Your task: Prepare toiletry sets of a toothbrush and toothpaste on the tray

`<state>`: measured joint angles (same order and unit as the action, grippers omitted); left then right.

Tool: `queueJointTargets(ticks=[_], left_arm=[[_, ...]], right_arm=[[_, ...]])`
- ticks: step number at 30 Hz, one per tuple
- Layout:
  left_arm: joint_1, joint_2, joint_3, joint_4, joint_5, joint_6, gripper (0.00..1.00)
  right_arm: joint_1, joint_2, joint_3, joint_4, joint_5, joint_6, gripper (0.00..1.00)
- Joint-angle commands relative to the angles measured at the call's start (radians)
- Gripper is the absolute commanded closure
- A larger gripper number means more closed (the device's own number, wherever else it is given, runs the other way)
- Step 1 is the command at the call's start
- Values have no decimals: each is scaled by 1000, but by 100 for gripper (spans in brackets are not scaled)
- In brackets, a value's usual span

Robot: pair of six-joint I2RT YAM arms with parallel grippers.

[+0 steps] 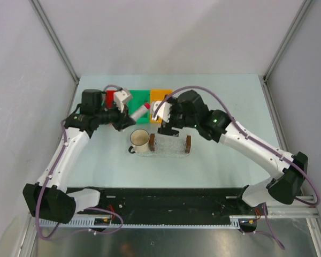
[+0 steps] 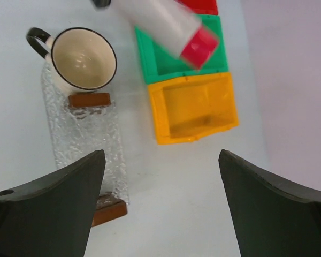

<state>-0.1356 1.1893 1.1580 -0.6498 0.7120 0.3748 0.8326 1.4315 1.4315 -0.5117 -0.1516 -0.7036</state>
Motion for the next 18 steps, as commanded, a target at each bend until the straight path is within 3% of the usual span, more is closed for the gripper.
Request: queueJointTargets(ticks=[1,9,18], left_arm=[[-102,-8,2,-31,46,52,100],[-225,13,38,-97,34,67,100],[-254,23,68,-158,41,96,100]], right_arm=[[100,15,58,-14,300,-196,7],[258,32,40,18,529,-322,7],[298,75,21,4,569,-359,8]])
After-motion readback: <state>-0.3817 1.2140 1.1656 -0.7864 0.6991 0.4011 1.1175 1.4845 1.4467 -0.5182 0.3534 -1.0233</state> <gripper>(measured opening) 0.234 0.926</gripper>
